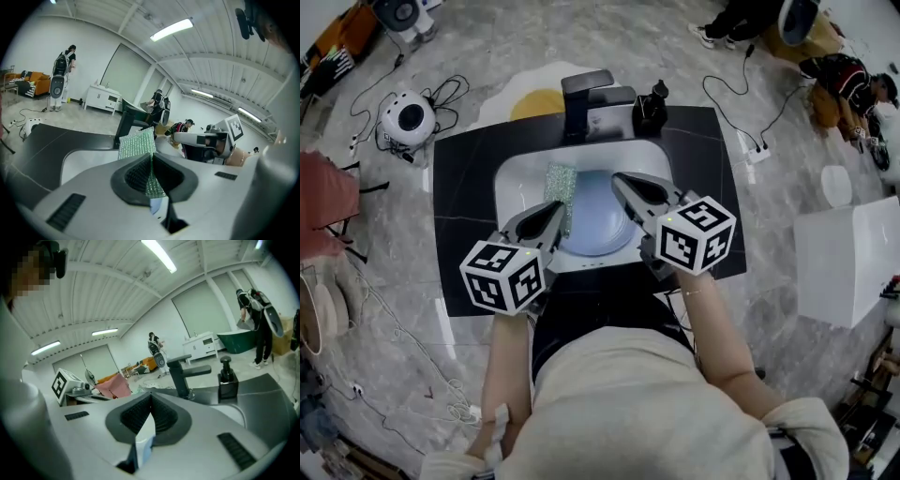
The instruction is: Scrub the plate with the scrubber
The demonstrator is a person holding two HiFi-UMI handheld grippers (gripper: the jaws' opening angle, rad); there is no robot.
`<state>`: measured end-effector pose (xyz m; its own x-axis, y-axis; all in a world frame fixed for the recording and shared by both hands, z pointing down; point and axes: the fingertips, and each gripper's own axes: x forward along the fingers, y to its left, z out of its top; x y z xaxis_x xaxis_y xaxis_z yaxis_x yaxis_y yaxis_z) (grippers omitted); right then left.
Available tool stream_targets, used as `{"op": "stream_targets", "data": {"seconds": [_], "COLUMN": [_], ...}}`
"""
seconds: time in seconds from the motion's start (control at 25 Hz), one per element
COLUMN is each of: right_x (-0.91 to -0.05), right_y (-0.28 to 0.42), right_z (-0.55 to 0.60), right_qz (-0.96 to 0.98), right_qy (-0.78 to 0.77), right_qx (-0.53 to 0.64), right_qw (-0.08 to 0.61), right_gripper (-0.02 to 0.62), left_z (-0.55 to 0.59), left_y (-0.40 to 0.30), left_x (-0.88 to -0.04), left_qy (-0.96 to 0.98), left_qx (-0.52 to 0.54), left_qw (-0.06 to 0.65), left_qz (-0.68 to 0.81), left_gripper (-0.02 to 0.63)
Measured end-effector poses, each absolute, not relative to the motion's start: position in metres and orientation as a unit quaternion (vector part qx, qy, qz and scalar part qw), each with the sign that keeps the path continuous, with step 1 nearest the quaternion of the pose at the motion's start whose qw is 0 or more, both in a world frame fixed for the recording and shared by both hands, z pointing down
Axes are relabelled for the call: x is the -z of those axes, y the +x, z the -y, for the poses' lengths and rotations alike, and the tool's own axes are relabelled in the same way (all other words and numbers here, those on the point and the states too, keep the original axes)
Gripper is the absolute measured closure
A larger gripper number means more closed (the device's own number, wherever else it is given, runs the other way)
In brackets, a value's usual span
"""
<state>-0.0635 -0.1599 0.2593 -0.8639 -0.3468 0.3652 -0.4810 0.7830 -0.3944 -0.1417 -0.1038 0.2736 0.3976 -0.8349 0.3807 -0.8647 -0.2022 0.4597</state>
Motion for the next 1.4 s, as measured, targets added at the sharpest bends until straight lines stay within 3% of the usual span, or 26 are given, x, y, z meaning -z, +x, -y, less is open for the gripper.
{"op": "stream_targets", "data": {"seconds": [0.28, 0.64, 1.4], "right_x": [-0.23, -0.226, -0.246], "right_y": [-0.07, -0.063, -0.062], "right_z": [0.128, 0.115, 0.098], "right_qz": [0.956, 0.956, 0.949], "right_qy": [0.155, 0.172, 0.192], "right_qx": [-0.243, -0.236, -0.223], "right_qw": [0.061, 0.043, 0.112], "right_gripper": [0.588, 0.588, 0.589], "left_z": [0.098, 0.094, 0.09], "left_y": [-0.141, -0.139, -0.124], "left_x": [-0.253, -0.247, -0.257], "left_qy": [0.779, 0.779, 0.796], "left_qx": [0.009, 0.019, 0.001], "left_qw": [0.302, 0.287, 0.299], "left_qz": [0.55, 0.557, 0.526], "left_gripper": [0.572, 0.572, 0.572]}}
